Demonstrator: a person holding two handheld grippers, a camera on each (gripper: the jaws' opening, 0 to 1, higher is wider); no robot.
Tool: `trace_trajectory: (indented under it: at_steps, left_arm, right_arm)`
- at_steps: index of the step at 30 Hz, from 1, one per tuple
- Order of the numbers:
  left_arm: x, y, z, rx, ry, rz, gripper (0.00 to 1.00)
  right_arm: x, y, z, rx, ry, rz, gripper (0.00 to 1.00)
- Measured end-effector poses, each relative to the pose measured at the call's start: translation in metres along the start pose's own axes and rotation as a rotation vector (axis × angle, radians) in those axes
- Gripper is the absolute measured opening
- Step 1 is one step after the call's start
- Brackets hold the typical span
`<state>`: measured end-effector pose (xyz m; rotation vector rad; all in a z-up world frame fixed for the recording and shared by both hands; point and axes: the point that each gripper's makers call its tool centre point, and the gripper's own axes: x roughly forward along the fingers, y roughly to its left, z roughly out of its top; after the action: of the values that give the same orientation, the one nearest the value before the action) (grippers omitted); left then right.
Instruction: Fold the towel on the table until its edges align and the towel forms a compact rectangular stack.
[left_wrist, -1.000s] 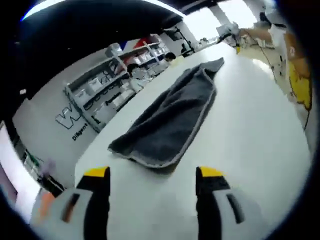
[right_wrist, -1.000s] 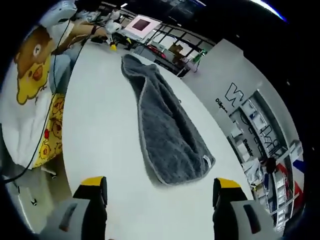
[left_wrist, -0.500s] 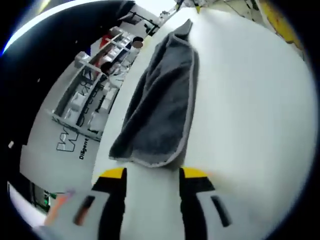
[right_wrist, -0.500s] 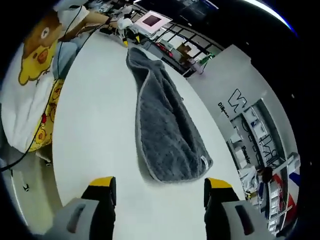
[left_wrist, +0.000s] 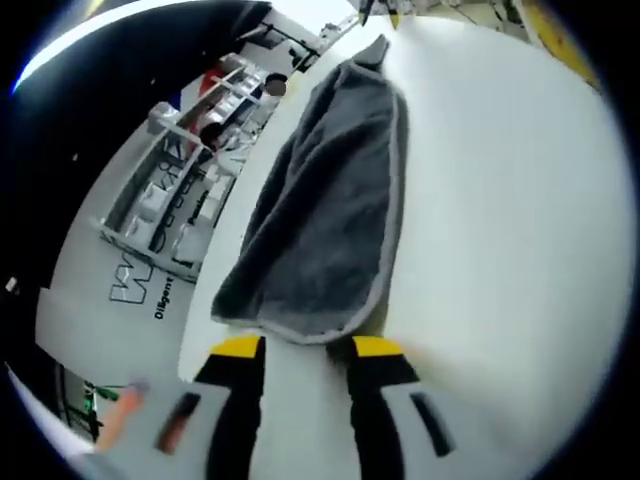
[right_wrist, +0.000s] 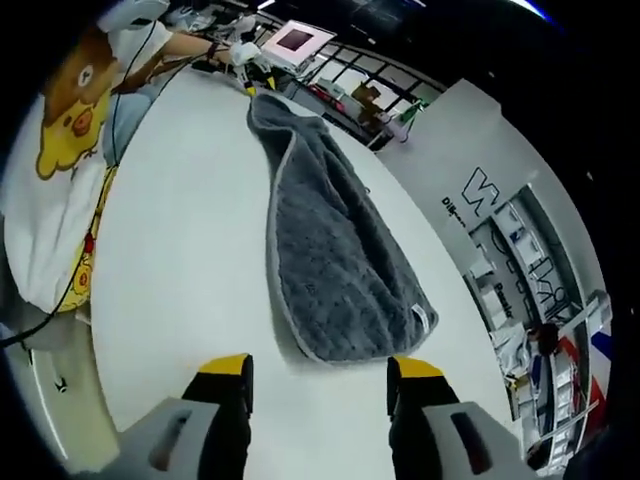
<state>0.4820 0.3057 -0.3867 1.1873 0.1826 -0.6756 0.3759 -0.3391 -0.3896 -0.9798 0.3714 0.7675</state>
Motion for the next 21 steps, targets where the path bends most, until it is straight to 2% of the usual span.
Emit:
trace_trajectory:
  at_steps: [5,8,11,15,18,21]
  left_arm:
    - [0.006,-0.001,0.006,-0.005,-0.017,-0.011,0.32]
    - [0.008,-0.003,0.011,-0.018,-0.038,-0.016,0.28]
    - [0.010,-0.004,0.012,-0.041,-0.047,-0.020,0.22]
    - [0.008,-0.007,0.008,-0.047,-0.025,-0.029,0.15]
    - [0.002,-0.013,0.015,-0.057,-0.047,-0.054,0.06]
    - [-0.002,-0.018,0.021,-0.055,-0.060,-0.073,0.05]
  right_arm:
    - [0.013,-0.002,0.005,-0.019,-0.015,0.007,0.49]
    - [0.022,-0.002,0.009,-0.022,-0.032,0.019,0.42]
    - [0.029,0.001,0.008,-0.028,-0.022,0.041,0.27]
    - [0.034,0.009,0.006,-0.016,-0.038,0.084,0.06]
    - [0.034,0.012,0.006,-0.017,-0.047,0.089,0.03]
    - [0.028,0.010,0.009,0.001,-0.078,0.076,0.03]
